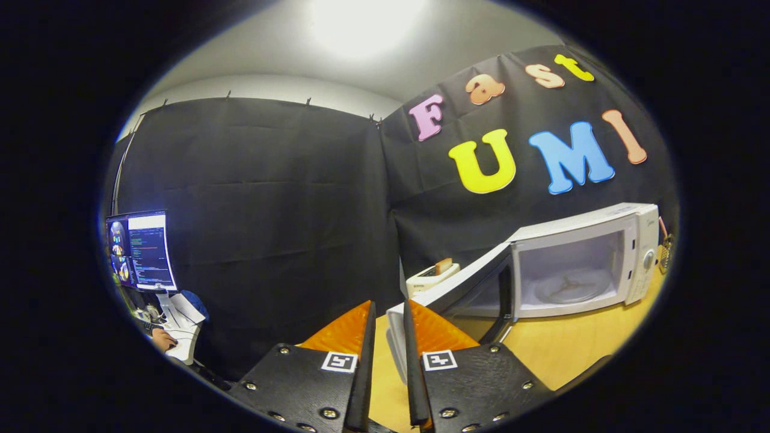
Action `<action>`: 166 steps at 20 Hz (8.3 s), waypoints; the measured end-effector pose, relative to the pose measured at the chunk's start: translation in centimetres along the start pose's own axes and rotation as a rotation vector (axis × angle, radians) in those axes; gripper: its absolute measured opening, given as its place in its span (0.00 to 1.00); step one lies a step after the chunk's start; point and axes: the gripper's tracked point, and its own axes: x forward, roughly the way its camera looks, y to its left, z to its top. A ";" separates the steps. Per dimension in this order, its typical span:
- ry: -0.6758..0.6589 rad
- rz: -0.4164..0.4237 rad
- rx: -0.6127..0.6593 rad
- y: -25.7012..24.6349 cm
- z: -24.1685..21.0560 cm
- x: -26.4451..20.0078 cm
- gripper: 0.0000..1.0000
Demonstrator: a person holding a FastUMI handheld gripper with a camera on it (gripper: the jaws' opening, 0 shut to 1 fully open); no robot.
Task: Open the microwave, put the food inside, and close the microwave door.
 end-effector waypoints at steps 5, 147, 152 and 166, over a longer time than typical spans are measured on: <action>-0.091 -0.143 -0.003 -6.6 4.6 -5.5 0.25; 0.070 -0.786 0.099 -29.5 -2.3 1.7 0.60; 0.045 -0.747 0.017 -25.0 -0.1 -2.4 0.59; 0.126 -0.581 0.007 -15.5 -0.7 -5.1 0.22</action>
